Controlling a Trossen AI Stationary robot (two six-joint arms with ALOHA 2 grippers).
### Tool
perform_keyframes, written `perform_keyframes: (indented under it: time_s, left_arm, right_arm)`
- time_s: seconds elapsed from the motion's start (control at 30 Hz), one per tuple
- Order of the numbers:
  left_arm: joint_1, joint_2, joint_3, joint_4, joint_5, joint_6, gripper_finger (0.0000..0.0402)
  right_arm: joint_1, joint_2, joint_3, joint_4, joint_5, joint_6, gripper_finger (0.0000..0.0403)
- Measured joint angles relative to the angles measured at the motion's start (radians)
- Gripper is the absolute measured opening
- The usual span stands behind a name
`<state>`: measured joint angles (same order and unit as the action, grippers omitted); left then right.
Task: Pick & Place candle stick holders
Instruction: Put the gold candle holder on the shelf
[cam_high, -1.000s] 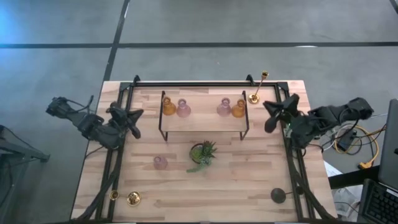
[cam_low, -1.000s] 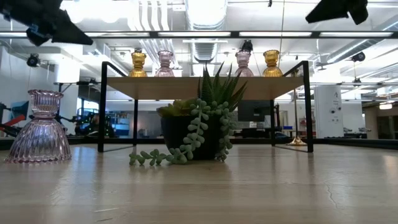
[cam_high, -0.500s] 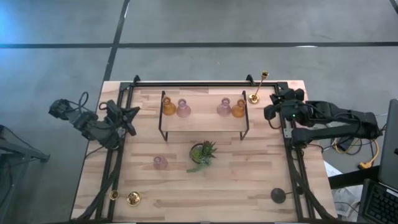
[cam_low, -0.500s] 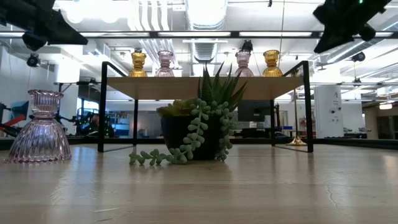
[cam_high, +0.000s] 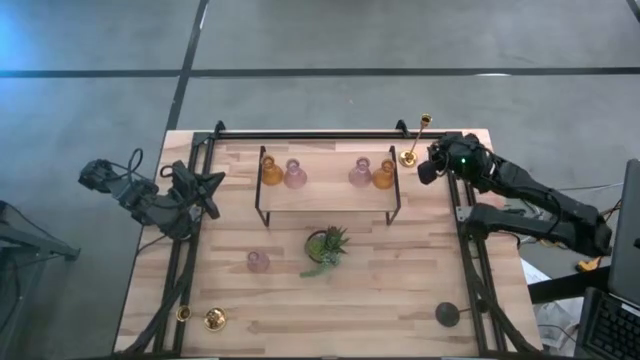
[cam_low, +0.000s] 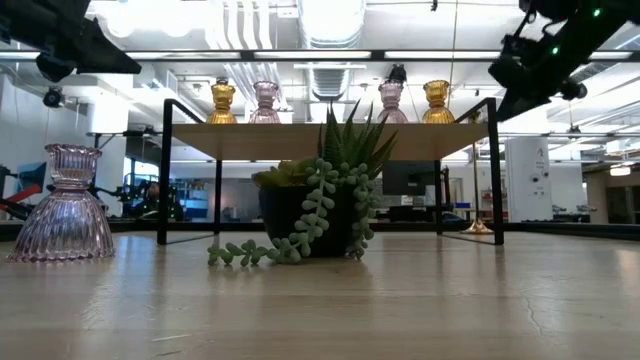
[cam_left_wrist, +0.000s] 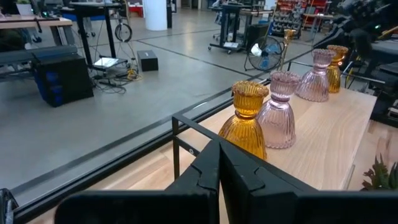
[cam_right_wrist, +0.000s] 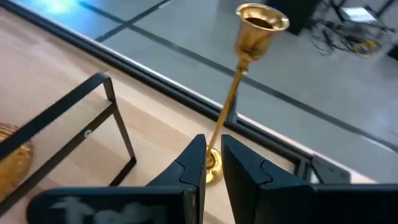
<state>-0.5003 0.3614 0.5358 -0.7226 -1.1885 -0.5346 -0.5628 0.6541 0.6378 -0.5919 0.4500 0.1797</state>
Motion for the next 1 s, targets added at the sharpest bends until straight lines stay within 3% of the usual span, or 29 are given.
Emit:
perform_keyframes:
  time_s: [0.3, 0.47, 0.7, 1.0]
  left_arm:
    - [0.000, 0.000, 0.000, 0.000, 0.001, 0.022, 0.0009]
    - [0.000, 0.000, 0.000, -0.001, 0.001, 0.049, 0.0009]
    - [0.000, 0.000, 0.000, -0.004, 0.001, 0.076, 0.0009]
    - [0.000, 0.000, 0.000, -0.004, -0.004, 0.132, 0.0009]
  right_arm:
    - [-0.249, -0.016, -0.112, 0.162, -0.325, -0.135, 0.0043]
    - [-0.283, -0.017, -0.166, 0.217, -0.346, -0.151, 0.0057]
    - [-0.283, 0.019, -0.229, 0.405, -0.361, -0.215, 0.0121]
    - [-0.327, 0.166, -0.233, 0.545, -0.346, -0.244, 0.0169]
